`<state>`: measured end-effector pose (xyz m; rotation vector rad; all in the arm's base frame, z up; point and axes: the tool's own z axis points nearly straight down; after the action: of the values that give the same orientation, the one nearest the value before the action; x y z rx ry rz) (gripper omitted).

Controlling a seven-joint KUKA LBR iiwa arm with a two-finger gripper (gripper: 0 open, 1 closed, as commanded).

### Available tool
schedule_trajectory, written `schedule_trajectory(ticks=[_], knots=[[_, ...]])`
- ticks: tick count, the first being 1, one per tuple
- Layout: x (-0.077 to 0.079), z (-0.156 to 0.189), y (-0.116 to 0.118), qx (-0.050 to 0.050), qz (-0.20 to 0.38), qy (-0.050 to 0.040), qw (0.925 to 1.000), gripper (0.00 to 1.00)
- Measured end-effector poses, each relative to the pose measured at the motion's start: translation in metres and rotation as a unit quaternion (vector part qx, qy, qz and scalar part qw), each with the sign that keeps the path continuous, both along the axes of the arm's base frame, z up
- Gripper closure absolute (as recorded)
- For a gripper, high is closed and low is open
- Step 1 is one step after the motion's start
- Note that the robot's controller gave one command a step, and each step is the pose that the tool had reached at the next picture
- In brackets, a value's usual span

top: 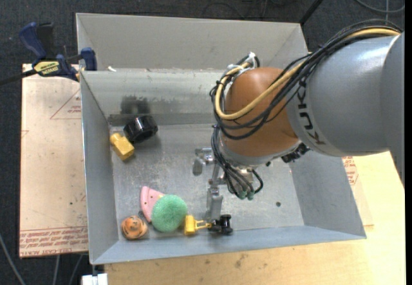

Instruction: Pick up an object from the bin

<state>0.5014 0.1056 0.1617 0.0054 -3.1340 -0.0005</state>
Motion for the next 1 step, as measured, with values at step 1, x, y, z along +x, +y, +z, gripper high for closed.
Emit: schedule_trajectory(ticks=[1], knots=[[-0.0001, 0.0016, -0.0002, 0.0, 0.0, -0.0005, 1.0, 0.0]])
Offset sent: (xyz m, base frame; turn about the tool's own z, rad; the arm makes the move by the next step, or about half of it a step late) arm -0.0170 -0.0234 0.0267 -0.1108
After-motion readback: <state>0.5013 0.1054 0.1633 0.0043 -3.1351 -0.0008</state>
